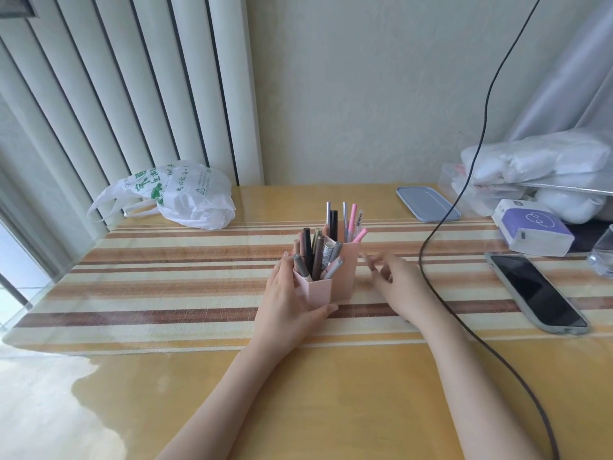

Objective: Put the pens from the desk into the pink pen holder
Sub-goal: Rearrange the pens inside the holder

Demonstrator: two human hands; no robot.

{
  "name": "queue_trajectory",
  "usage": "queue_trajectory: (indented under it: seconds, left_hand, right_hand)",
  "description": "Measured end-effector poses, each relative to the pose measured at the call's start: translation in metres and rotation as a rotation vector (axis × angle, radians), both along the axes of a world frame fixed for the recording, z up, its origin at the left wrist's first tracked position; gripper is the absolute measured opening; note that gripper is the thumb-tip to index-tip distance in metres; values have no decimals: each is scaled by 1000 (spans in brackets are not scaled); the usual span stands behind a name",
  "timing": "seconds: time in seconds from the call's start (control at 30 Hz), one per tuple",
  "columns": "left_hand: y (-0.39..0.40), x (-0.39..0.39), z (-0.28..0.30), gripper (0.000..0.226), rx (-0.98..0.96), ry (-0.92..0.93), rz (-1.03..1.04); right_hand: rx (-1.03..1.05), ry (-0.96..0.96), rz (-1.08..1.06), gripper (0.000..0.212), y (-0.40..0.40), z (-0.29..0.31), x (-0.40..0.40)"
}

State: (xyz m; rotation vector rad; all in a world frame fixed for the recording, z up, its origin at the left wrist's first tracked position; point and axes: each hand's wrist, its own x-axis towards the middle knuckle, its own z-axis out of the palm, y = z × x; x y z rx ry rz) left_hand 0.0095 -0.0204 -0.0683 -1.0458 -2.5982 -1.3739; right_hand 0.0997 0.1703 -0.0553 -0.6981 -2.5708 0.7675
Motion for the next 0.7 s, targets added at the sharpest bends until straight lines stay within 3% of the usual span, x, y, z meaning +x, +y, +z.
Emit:
queue_trajectory:
  seconds: [0.13, 0.23, 0.4, 0.6, 0.7]
  left_hand:
    - [3, 1, -1, 80, 31, 56, 40]
    - [4, 1, -2, 79, 18, 87, 54]
    - [5, 0, -4, 81, 8, 93, 53]
    - [4, -1, -5, 88, 17, 112, 34]
    - [4, -1, -5, 86, 11, 120, 37]
  right_hand:
    - [-223, 556, 59, 62, -9, 32, 2]
    - [-413, 795, 211, 63, -31, 55, 3]
    - [-547, 920, 319, 47, -61, 77, 0]
    - [-421, 1044, 293, 41, -73, 85, -8]
    - [-279, 956, 278, 41, -74, 76, -13]
